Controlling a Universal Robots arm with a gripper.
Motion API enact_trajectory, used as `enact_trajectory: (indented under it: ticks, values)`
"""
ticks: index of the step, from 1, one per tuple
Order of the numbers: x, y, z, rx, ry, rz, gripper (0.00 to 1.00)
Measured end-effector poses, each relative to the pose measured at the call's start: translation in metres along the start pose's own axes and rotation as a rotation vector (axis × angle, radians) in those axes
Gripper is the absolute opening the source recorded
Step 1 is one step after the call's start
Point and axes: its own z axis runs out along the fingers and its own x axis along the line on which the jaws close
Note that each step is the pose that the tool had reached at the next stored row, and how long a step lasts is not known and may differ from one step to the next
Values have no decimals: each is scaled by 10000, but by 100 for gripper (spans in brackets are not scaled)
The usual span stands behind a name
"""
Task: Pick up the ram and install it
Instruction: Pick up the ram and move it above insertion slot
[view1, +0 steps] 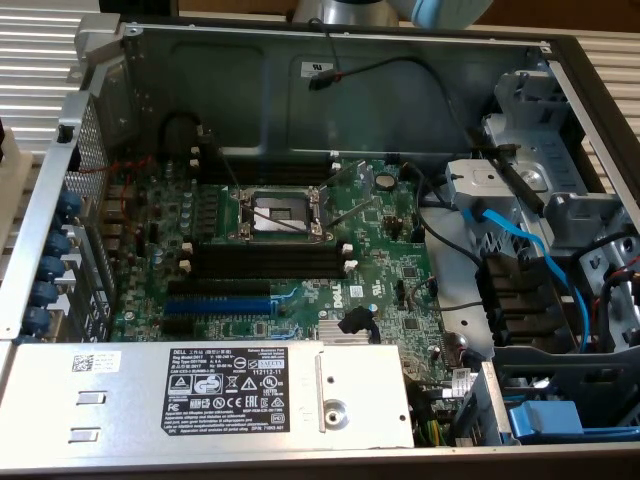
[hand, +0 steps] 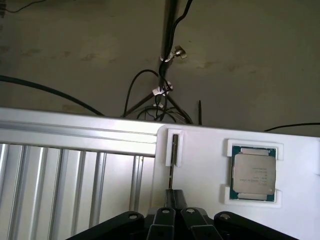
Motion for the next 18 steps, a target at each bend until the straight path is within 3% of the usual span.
enact_trajectory:
  ticks: [12,13,15,16,18]
  values:
    - [0,0,0,0,0,0,10]
    - [0,0,0,0,0,0,17]
    - [0,0,0,0,0,0,17]
    - [0,0,0,0,0,0,24]
    - [0,0,0,0,0,0,24]
